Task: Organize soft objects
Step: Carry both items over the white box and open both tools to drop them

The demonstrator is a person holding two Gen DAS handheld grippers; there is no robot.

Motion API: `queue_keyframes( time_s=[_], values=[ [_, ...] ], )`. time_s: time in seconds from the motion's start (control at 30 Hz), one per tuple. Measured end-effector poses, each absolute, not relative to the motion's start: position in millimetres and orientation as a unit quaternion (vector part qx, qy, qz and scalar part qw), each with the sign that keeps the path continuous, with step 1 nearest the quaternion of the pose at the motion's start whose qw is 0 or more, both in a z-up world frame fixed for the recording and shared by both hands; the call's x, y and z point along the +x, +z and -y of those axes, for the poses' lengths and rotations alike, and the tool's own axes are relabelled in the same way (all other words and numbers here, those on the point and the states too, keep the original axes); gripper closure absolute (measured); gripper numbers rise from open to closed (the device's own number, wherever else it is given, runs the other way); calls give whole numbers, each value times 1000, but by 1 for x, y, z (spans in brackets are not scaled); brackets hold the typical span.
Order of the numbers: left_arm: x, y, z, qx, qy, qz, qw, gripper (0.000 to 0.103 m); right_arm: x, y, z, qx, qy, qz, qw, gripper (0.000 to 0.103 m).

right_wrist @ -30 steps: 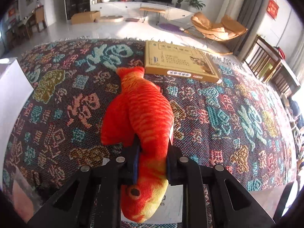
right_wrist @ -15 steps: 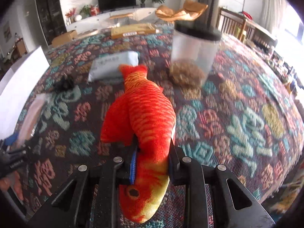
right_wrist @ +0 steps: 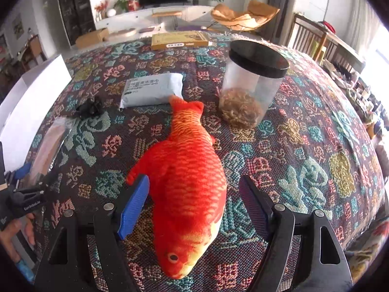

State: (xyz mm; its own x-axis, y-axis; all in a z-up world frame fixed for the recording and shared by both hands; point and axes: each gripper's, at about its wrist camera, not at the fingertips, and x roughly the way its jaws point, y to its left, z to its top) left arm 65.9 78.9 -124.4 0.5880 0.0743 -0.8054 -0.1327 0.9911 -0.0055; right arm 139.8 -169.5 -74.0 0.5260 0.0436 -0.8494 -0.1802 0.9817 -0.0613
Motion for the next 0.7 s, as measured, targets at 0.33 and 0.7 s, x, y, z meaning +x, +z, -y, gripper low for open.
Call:
queue_keyframes(
  time_s=[0.33, 0.7],
  values=[
    [66, -125, -79, -32, 58, -450, 891, 0, 149, -114, 170, -81, 66, -518, 849, 24],
    [52, -111, -85, -68, 18, -477, 876, 28, 119, -74, 188, -15, 88, -499, 862, 73]
  ],
)
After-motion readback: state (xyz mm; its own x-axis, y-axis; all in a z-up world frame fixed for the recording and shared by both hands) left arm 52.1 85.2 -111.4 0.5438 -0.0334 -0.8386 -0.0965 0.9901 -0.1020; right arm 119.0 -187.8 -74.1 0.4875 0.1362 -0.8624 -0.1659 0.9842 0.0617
